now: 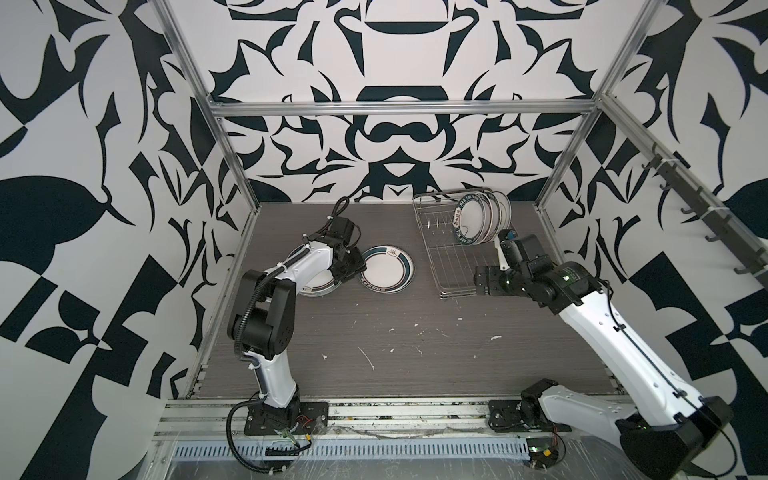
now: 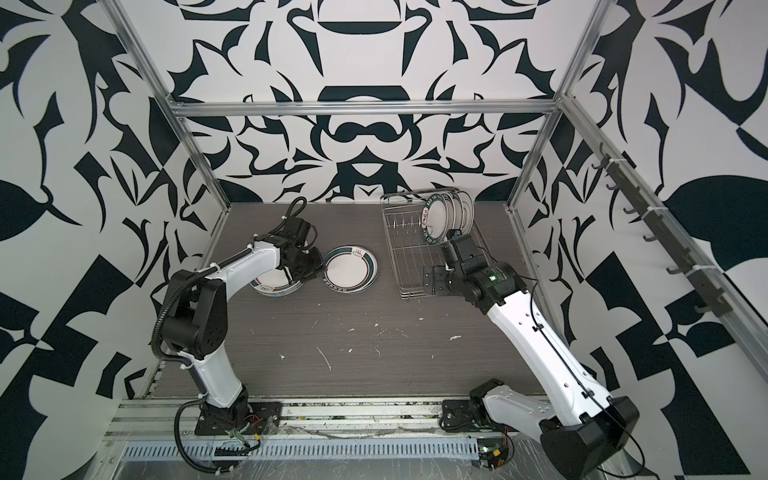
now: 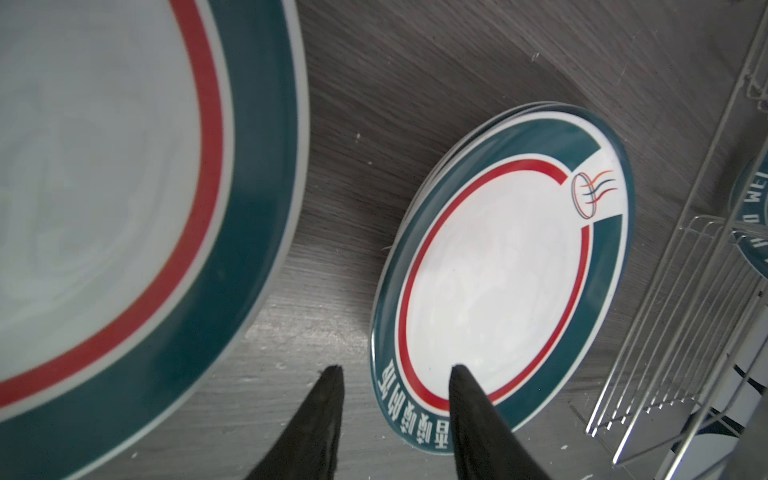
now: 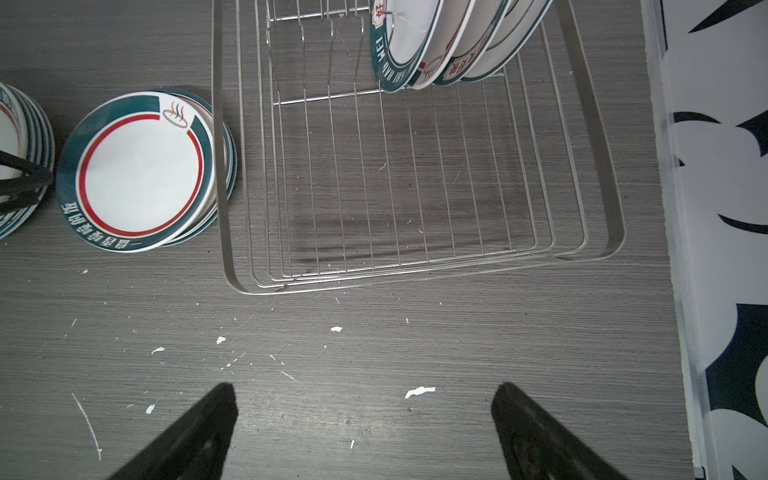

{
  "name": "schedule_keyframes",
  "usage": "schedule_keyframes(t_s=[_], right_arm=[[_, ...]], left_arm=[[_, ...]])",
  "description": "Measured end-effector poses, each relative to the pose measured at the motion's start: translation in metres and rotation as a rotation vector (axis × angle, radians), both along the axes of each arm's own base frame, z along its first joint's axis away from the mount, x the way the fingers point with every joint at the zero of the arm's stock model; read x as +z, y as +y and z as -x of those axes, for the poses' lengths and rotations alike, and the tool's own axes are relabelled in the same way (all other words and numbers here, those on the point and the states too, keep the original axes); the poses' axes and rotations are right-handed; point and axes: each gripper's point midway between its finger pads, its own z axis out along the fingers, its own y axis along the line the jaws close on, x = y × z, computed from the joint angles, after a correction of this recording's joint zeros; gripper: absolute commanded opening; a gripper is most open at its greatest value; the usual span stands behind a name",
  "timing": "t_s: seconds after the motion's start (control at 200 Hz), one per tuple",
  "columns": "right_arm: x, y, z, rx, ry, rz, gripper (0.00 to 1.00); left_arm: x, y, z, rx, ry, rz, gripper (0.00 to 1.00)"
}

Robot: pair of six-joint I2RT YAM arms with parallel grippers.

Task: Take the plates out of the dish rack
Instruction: 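Lower the green-rimmed plate onto the green-rimmed stack and open left gripper, then grip the nearest HAO SHI HAO WEI plate in the rack with right gripper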

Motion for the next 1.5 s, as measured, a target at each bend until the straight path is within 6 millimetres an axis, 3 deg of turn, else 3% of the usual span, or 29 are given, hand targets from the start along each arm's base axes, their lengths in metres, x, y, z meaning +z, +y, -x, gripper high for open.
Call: schedule_keyframes(t_s=[0.23,0.395,0.675,0.895,1.025,1.13,1.23,1.37,1.5], right_arm=[[0.0,-0.001,-0.001,-0.001,0.0,-0.001,1.0],[-0.006,-0.005,-0.01,-0.017,0.015,0.004,1.0],[-0.024,-0.003,-0.04,-0.026,0.062,0.026,1.0],[-0.017,-0.001,-0.065,-0.018,0.043,0.018,1.0],[-0.013,-0.006,-0.092,-0.029,0.032,0.01,1.0],[-0.015,-0.01,-0.119,-0.041,0.024,0.013,1.0],[-0.022,-0.011,-0.148,-0.043,0.024,0.022,1.0],[-0.034,-0.006,-0.188,-0.031,0.024,0.037,1.0],[-0.04,0.0,-0.216,-0.021,0.019,0.045,1.0]], left_arm=[[-0.017,-0.006,-0.005,-0.019,0.032,-0.016,0.48],[-0.016,-0.011,-0.01,-0.03,0.031,-0.018,0.51],[-0.013,-0.022,-0.017,-0.057,0.022,-0.02,0.56],[-0.014,-0.02,-0.015,-0.061,0.037,-0.039,0.59],[-0.011,-0.015,-0.011,-0.06,0.04,-0.064,0.62],[0.007,-0.009,-0.004,-0.058,0.01,-0.068,0.64],[0.038,0.001,0.011,-0.05,-0.05,-0.066,0.66],[0.083,0.024,0.037,-0.023,-0.165,-0.086,0.7],[0.101,0.052,0.065,0.02,-0.224,-0.115,0.72]])
